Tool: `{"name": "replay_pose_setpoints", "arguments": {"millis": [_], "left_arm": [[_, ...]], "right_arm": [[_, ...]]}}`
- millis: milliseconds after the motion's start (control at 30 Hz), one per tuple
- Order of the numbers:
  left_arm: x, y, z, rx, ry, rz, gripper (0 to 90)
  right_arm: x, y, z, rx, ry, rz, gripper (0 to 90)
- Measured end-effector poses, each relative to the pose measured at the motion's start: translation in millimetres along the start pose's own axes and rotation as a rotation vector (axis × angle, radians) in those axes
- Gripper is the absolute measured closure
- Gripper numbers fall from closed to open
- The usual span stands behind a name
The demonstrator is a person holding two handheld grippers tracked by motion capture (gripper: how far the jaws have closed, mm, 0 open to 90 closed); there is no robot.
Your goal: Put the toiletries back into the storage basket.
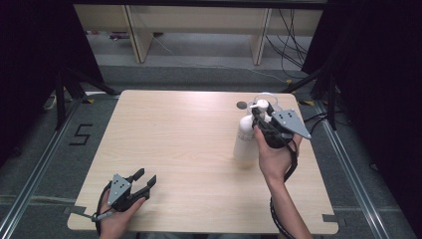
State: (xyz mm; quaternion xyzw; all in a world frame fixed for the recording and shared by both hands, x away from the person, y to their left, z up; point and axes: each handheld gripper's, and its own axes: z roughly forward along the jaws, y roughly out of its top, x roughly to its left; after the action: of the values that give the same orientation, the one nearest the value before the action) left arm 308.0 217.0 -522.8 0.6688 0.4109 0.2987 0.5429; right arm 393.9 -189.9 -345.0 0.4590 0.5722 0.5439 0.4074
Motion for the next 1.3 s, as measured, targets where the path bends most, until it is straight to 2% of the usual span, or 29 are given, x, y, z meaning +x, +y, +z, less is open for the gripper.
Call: {"name": "replay_pose_setpoints", "arguments": {"millis": [100,133,267,300,467,500,833,933,967,1100,1300], "left_arm": [[-0.1,0.1,-0.1,0.003,-0.001,0.006,46.1],[0.2,-0.2,0.8,-0.007,-0.006,0.006,46.1],[0.0,0.1,0.0,0.003,0.000,0.002,46.1],[0.1,0.1,0.0,0.002,0.000,0.001,46.1],[0.1,0.0,-0.1,-0.001,0.000,-0.002,46.0],[0.1,0.0,-0.1,-0.001,0.000,-0.001,46.0],[0.0,0.1,-0.1,0.004,0.001,0.005,46.0],[-0.1,0.1,-0.3,0.003,0.001,0.005,46.0],[-0.1,0.1,-0.2,0.002,0.001,0.004,46.0],[-0.1,0.1,-0.2,0.003,0.001,0.005,46.1],[-0.1,0.0,-0.2,0.002,0.001,0.004,46.0]], "right_arm": [[-3.5,0.6,0.0,-0.010,-0.010,-0.015,60.2],[-4.0,0.9,-0.6,-0.002,-0.008,-0.013,60.1],[-6.5,2.5,-2.0,-0.003,-0.018,0.003,60.2],[-8.5,3.2,-1.6,-0.008,-0.019,-0.013,60.2],[-11.7,4.5,-2.9,-0.014,-0.032,-0.002,60.2],[-13.8,4.7,-3.0,-0.016,-0.034,-0.017,60.2],[-25.7,4.3,-7.2,-0.029,-0.064,-0.017,60.2],[-28.0,5.1,-7.9,-0.029,-0.071,-0.001,60.2],[-29.9,5.5,-8.1,-0.035,-0.074,-0.016,60.2],[-33.2,7.2,-9.4,-0.036,-0.083,-0.017,60.2],[-38.5,9.8,-10.7,-0.047,-0.101,-0.002,60.2]]}}
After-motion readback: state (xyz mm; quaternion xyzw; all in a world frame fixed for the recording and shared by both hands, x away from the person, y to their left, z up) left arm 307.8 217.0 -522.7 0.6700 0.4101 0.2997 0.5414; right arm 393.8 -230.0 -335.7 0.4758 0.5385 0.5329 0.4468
